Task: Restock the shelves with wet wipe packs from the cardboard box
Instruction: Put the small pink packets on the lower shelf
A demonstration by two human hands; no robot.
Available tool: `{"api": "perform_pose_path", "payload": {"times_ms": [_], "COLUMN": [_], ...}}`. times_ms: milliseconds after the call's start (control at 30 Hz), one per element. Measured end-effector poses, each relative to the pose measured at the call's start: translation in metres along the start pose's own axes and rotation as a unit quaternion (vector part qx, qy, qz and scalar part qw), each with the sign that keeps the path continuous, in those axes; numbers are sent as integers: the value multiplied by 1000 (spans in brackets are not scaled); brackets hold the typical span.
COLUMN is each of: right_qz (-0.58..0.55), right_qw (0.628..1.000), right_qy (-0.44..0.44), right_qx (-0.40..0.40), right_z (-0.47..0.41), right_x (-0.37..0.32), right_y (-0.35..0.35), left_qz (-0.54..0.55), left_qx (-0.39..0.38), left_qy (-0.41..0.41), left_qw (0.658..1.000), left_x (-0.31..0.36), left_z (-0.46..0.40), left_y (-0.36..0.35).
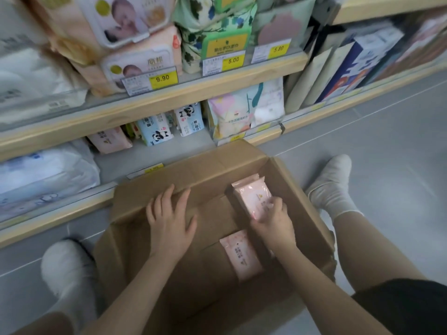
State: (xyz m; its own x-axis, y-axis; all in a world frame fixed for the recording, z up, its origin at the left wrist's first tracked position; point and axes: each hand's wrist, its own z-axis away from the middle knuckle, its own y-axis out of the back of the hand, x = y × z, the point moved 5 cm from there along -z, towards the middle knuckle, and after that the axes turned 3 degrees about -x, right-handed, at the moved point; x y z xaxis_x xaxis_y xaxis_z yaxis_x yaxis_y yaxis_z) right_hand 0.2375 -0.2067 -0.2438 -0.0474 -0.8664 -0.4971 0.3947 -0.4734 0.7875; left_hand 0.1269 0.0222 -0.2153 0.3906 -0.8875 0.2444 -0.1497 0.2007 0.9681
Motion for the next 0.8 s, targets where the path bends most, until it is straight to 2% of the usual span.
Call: {"api": "perform_pose_path", "payload": {"times_ms": [100, 133, 167, 233, 300, 367, 600, 800], "right_qz": [-21, -39, -61, -95, -96, -81, -35, 102], "right_qw": [996, 992, 988, 982, 979, 976, 987, 974], "right_qy": [53, 77, 99, 123, 121, 113, 1, -55], "right_qx": [-70, -89, -100, -105, -132, -169, -158, -197], "right_z": [29, 38, 45, 54, 57, 59, 25, 2], "right_x": [-19, -27, -34, -40, -38, -33, 14, 30], "right_y": [-7, -12, -17, -26, -34, -44, -60, -95], "left_qz": [103, 182, 281, 441, 492, 513, 447, 422], "left_qx": [-11, -32, -54, -101, -119, -149, -187, -185], "left_qy": [10, 25, 60, 161, 232, 267, 287, 281], "left_qw": [995, 982, 956, 877, 831, 802, 826, 842], "left_x": [32, 42, 47, 45, 29, 16, -21, -27], "left_z": [23, 29, 32, 34, 36, 40, 56, 55], "left_y": [-1, -2, -2, -12, -25, -34, -65, -92]}}
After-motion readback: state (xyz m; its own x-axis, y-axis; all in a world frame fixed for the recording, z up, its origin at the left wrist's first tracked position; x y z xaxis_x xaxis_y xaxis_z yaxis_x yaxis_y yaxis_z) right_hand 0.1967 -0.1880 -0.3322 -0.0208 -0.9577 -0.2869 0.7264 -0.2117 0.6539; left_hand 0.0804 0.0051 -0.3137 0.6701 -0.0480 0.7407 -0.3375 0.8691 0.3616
